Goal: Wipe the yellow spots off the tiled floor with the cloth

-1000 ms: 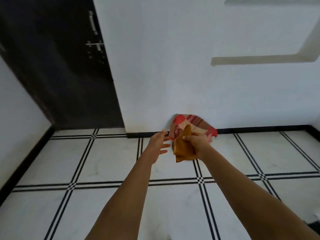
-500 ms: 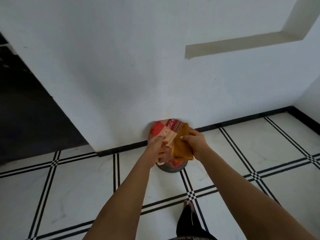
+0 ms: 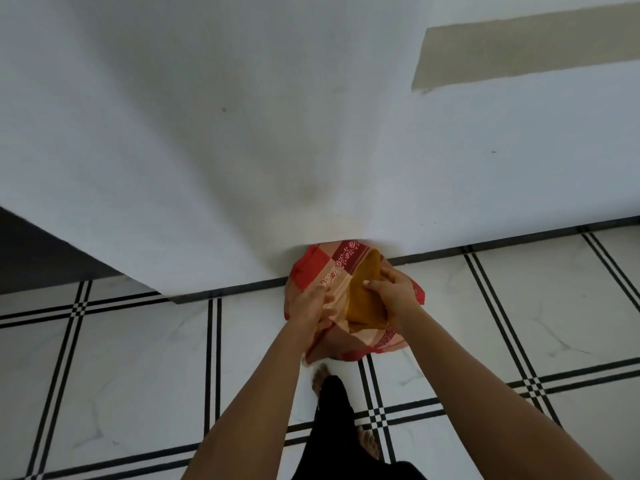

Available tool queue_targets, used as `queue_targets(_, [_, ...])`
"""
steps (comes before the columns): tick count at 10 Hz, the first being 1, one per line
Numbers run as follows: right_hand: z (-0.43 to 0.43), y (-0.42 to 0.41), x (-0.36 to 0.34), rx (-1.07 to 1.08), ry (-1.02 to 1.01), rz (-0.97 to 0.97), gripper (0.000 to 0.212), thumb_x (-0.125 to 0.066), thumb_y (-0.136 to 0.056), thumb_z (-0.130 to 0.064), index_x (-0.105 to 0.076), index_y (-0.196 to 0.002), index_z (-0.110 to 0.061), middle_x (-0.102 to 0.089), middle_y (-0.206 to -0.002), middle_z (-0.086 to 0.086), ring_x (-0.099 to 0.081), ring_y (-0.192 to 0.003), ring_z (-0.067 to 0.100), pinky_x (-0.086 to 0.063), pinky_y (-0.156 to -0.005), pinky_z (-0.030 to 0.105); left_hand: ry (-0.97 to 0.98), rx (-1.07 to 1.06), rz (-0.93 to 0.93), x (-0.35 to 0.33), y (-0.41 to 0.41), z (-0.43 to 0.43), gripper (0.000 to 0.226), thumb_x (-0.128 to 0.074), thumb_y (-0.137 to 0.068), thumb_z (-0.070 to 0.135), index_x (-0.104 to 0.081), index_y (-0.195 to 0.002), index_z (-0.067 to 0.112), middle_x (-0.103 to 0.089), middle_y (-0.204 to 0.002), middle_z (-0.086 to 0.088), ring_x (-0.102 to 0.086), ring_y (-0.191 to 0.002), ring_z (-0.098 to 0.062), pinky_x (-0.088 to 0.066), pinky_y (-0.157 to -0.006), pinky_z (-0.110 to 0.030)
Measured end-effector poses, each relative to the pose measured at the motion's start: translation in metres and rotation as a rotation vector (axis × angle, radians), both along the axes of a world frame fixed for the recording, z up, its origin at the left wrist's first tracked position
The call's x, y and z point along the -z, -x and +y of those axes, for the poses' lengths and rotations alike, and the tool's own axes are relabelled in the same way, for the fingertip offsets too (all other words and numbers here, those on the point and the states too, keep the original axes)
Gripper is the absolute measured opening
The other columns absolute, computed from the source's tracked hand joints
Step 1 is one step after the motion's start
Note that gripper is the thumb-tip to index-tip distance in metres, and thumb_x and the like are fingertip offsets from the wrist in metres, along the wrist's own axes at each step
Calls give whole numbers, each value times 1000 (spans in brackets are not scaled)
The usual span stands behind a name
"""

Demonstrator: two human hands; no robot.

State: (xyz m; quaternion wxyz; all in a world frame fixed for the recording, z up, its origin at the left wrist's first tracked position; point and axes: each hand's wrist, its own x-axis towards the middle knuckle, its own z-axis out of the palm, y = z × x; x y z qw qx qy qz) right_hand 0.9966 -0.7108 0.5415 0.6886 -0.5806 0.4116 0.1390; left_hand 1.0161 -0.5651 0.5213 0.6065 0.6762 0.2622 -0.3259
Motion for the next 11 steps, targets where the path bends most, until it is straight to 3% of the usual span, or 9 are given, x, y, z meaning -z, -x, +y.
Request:
queue_targets(1, [-16, -42, 46, 9, -56, 73, 54, -66, -83, -11, -45, -133, -18, -52, -124, 6, -51, -101, 28, -49, -76, 42, -23, -28, 102, 44, -42, -16, 8, -48, -93, 34, -48, -98, 28, -61, -105, -7, -59, -100, -31, -47, -95, -48])
queue_targets(2, [-29, -76, 96, -15, -91, 142, 51, -66, -84, -12, -46, -130, -21, -50, -122, 6, -51, -100, 28, -50, -74, 41, -12, -122, 194, 88, -72, -31, 18, -49, -94, 28, -40, -78, 31, -56, -89, -1, -58, -97, -30, -48, -91, -43])
queue_targets(3, [-34, -105, 149, -16, -123, 195, 50, -64, -85, -12, -46, -130, -22, -52, -117, 6, -54, -93, 27, -52, -68, 39, 19, -187, 301, 132, -96, -43, 14, -50, -94, 28, -47, -83, 20, -56, -83, -1, -56, -78, -22, -47, -78, -36])
queue_targets(4, [-33, -130, 203, -56, -148, 255, 49, -64, -85, -15, -47, -130, -25, -53, -117, 8, -56, -97, 31, -55, -73, 45, 31, -198, 305, 186, -112, -46, 14, -48, -94, 31, -51, -86, 20, -60, -84, -1, -59, -87, -25, -49, -84, -40])
queue_targets(6, [-38, -144, 313, -110, -236, 302, 49, -66, -83, -20, -49, -128, -31, -55, -121, 8, -57, -105, 33, -54, -83, 51, 50, -318, 303, 282, -121, -48, 20, -43, -96, 32, -56, -92, 17, -63, -108, -9, -59, -103, -31, -48, -89, -43])
queue_targets(7, [-44, -132, 351, -134, -246, 256, 48, -63, -86, -15, -50, -129, -31, -61, -119, 6, -59, -104, 27, -53, -84, 48, 27, -326, 314, 313, -114, -50, 28, -43, -95, 40, -57, -104, 17, -65, -105, -8, -62, -92, -24, -51, -73, -35])
queue_targets(9, [-47, -102, 365, -281, -59, 254, 23, -64, -81, -29, -61, -104, -35, -63, -119, 7, -58, -106, 28, -46, -95, 51, 19, -348, 330, 313, -99, -62, 31, -39, -97, 34, -54, -115, 15, -63, -96, -2, -61, -87, -18, -49, -65, -29])
queue_targets(10, [-48, -102, 323, -310, 56, 259, 22, -59, -88, -24, -56, -110, -21, -57, -115, 4, -52, -108, 24, -42, -100, 44, 20, -399, 344, 280, -98, -62, 18, -40, -96, 31, -50, -104, 18, -57, -86, 0, -54, -82, -17, -45, -76, -31])
queue_targets(11, [-47, -102, 275, -296, 59, 255, 39, -56, -91, -22, -50, -127, -11, -55, -122, 9, -51, -109, 26, -42, -98, 41, -24, -358, 275, 246, -94, -58, 14, -40, -97, 25, -51, -88, 21, -52, -82, 1, -52, -77, -15, -45, -89, -38])
